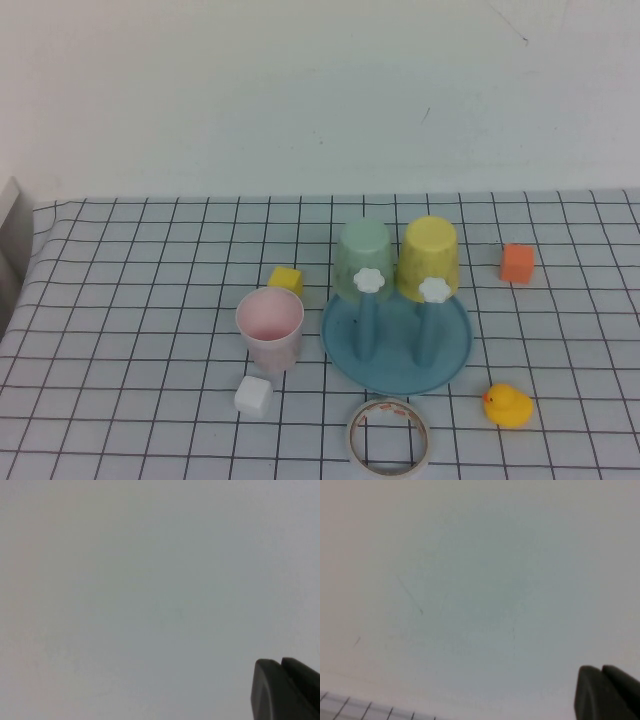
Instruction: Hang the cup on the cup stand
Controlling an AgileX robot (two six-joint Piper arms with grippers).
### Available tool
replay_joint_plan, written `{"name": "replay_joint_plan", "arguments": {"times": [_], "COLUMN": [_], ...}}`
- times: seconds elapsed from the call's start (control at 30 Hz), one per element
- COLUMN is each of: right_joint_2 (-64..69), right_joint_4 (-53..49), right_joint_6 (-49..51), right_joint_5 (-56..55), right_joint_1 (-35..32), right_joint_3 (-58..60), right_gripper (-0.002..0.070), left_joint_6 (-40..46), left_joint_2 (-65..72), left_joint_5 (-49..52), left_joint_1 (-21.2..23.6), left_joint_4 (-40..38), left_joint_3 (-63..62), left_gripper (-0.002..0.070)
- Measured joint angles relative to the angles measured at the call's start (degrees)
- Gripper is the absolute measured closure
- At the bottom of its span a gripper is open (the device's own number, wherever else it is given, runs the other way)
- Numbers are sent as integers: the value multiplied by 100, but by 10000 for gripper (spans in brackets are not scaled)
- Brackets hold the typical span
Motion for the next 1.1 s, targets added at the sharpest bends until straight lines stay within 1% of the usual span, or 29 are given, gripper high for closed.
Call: {"name": "replay_joint_plan", "arguments": {"times": [0.13, 0.23, 0.37, 0.47, 0.7, 0.73, 0.83, 1.1], "right_joint_2": [907, 1615, 2722, 3639, 5786, 6219, 6722, 7617], "right_joint_4": [14, 107, 760, 1583, 4234, 4733, 5189, 5393], "right_joint_6": [-22, -22, -182, -788, -3028, -3413, -3695, -3953], "right_joint_5": [831, 1396, 1882, 1981, 2286, 2319, 2319, 2280], "right_joint_1": [0, 0, 0, 14, 333, 557, 1048, 2866], "right_joint_3": [-674, -1071, -1397, -1512, -1941, -2123, -2452, -3610], "right_gripper": [678, 678, 678, 678, 677, 676, 674, 673], "left_joint_6": [74, 27, -256, -307, -310, -310, -237, -154], "left_joint_2": [535, 1023, 1560, 1878, 2162, 2184, 2184, 2184], "left_joint_5": [955, 1816, 2980, 3385, 3350, 3330, 3173, 2953], "left_joint_1": [0, 0, 0, 0, 0, 0, 0, 0], "left_joint_4": [0, 0, -27, -27, -27, -27, -27, -201], "left_joint_3": [-527, -602, -602, -602, -602, -602, -430, -183], "left_gripper": [676, 676, 676, 676, 676, 676, 676, 676]}}
